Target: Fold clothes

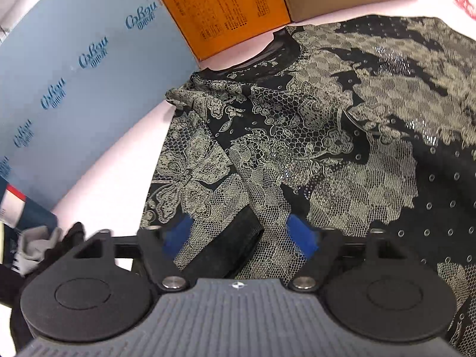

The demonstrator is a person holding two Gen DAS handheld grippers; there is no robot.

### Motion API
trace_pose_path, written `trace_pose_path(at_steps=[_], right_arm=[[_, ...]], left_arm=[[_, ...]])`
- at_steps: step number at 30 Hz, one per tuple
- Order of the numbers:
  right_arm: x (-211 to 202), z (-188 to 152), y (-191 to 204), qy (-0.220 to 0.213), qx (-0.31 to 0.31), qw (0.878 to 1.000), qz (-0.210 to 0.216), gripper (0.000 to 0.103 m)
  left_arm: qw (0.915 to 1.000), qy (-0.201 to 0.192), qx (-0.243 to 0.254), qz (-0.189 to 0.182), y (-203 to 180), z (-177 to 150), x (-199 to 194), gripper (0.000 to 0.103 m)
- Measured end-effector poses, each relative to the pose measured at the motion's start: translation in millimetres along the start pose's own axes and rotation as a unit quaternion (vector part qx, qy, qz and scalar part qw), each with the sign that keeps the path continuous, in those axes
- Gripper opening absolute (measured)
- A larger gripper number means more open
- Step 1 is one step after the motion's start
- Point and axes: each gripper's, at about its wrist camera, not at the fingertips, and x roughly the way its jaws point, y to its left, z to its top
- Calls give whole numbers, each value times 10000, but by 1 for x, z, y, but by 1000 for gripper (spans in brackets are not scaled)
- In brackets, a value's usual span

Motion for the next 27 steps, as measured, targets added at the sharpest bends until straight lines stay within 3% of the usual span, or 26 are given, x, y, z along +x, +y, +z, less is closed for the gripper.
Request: trace_pose_path(at_steps=[1,2,7,10,13,18,19,20,21,22,23,24,25,27], right_arm=[[0,3,1,31,-14,10000,17,15],[2,6,1,65,2,10000,17,9],[5,12,1,146,47,9999,-66,7],[6,13,2,163,62,9997,-146,7],[6,13,6,163,51,9995,-257,7],[8,11,12,100,-73,9988,-475,7],[8,11,13,85,-102,9986,-519,10],[8,11,14,68,-139,9983,-571,24],[8,12,15,32,-216,9975,-673,38],[6,12,15,-32,-261,9963,-816,69],[2,11,13,-140,-288,9947,-979,85],[-2,11,11,-245,-300,9930,-1114,85],[-10,9,6,-339,-227,9932,-1091,85],[-26,5,-6,-526,-82,9931,-1043,86]], left_arm=[[9997,86,-219,-51,6,2,5,7],[9987,156,-481,-51,12,3,11,3],[9879,350,-1509,20,51,3,26,2],[9820,311,-1840,291,84,2,25,2],[9745,606,-2035,724,116,0,40,2],[9497,1166,-2549,1397,156,-5,73,3],[9473,1212,-2607,1412,159,-5,75,6],[9484,1176,-2550,1475,160,-2,74,6],[9514,1067,-2399,1613,157,2,70,9],[9551,931,-2194,1760,152,6,63,21],[9572,785,-1998,1941,146,10,53,31],[9582,638,-1804,2127,139,14,43,58],[9583,490,-1608,2312,132,17,33,78],[9555,207,-1310,2634,113,18,4,81]])
